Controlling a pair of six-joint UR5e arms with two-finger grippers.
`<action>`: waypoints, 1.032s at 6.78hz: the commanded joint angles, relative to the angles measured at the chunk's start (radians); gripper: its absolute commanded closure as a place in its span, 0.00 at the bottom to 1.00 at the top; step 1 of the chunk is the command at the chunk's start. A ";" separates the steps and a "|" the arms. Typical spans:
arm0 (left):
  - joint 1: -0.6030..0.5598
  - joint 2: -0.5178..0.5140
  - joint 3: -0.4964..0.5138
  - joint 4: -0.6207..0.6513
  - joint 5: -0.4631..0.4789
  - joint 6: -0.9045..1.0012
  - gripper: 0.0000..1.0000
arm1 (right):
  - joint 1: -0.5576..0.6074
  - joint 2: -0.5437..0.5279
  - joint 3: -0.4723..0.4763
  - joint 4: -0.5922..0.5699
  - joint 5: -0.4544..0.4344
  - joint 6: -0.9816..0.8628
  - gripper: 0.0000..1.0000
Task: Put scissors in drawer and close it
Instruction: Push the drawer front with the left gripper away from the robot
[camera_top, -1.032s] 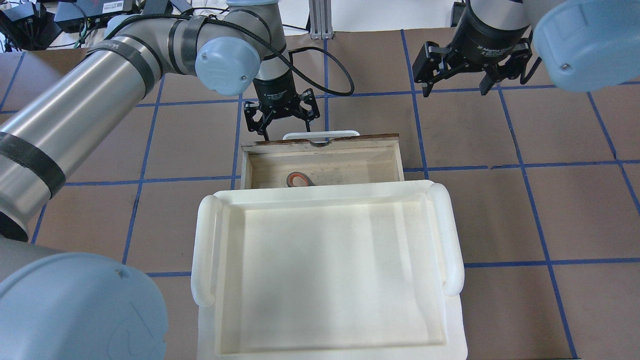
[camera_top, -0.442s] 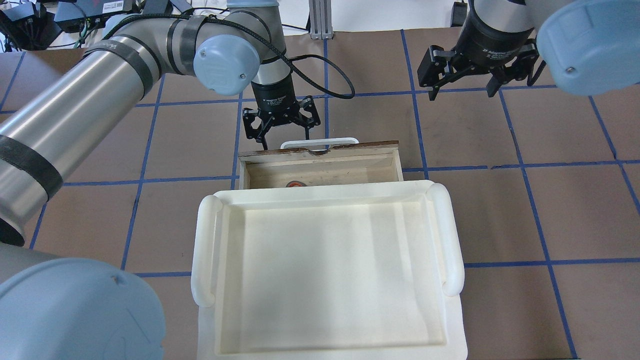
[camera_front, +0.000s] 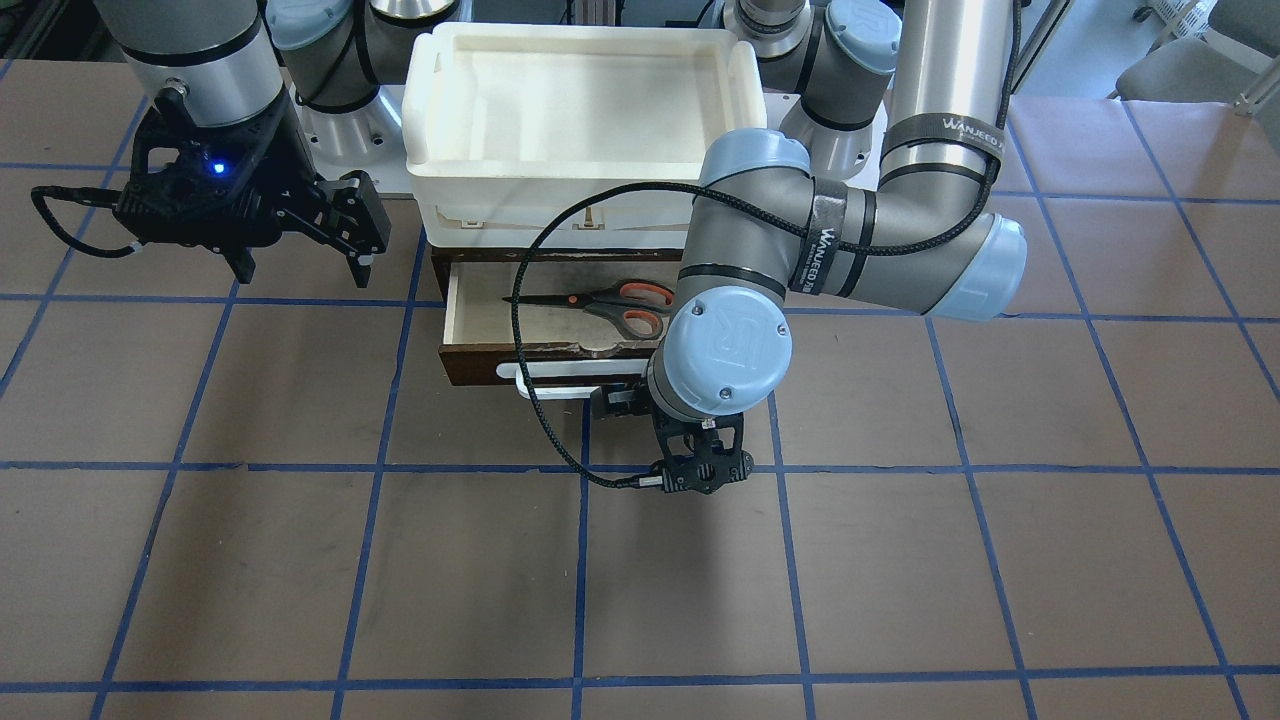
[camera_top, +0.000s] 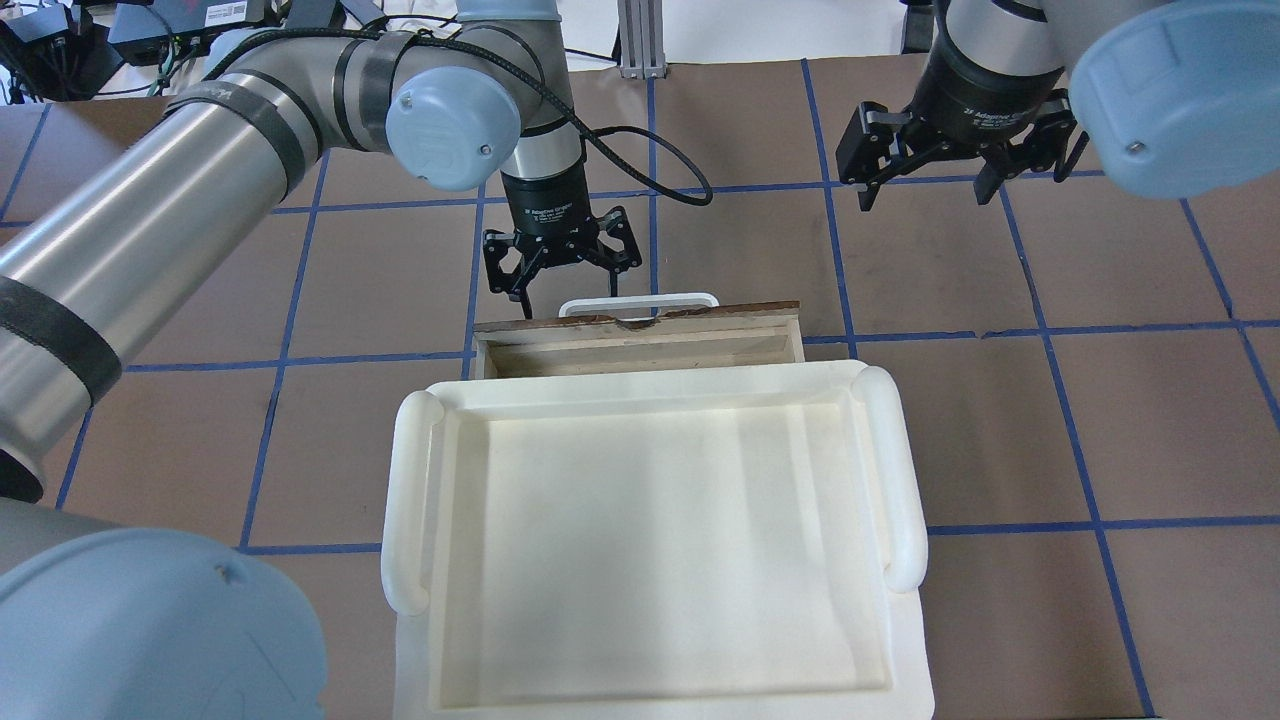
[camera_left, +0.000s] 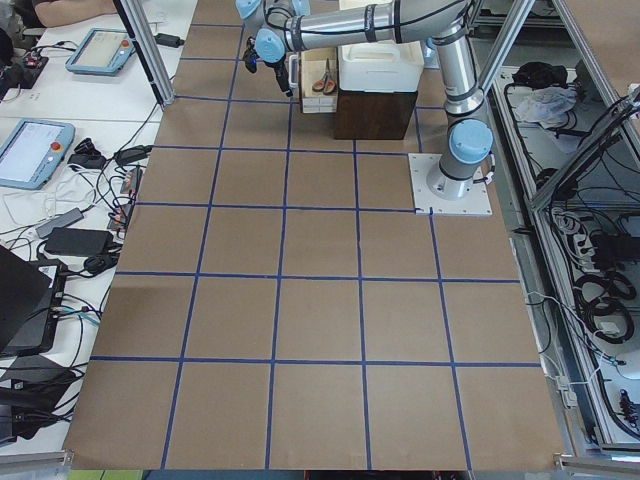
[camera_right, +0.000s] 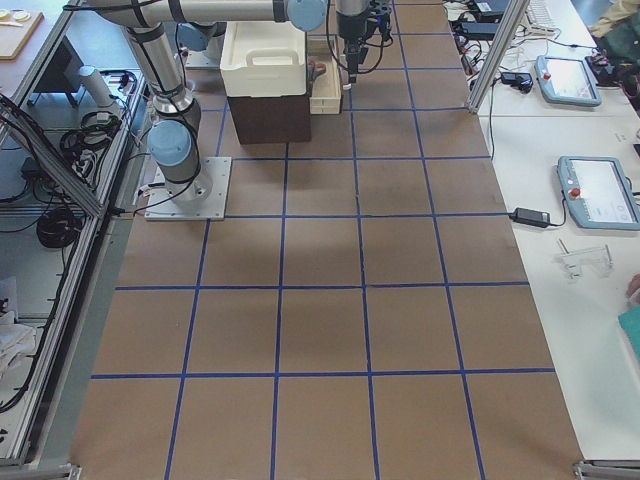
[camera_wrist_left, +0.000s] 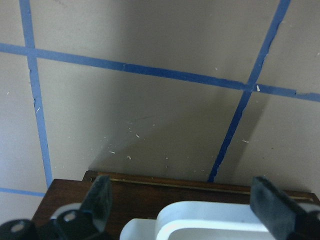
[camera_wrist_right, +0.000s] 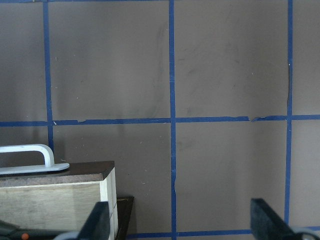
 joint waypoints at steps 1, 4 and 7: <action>-0.001 0.013 -0.011 -0.077 0.005 0.002 0.00 | 0.000 0.000 0.001 0.009 0.001 0.005 0.00; -0.003 0.027 -0.044 -0.093 -0.001 0.001 0.00 | 0.000 0.000 0.001 0.007 -0.016 0.003 0.00; -0.006 0.025 -0.048 -0.143 -0.003 -0.001 0.00 | 0.000 0.002 0.001 0.010 -0.016 0.006 0.00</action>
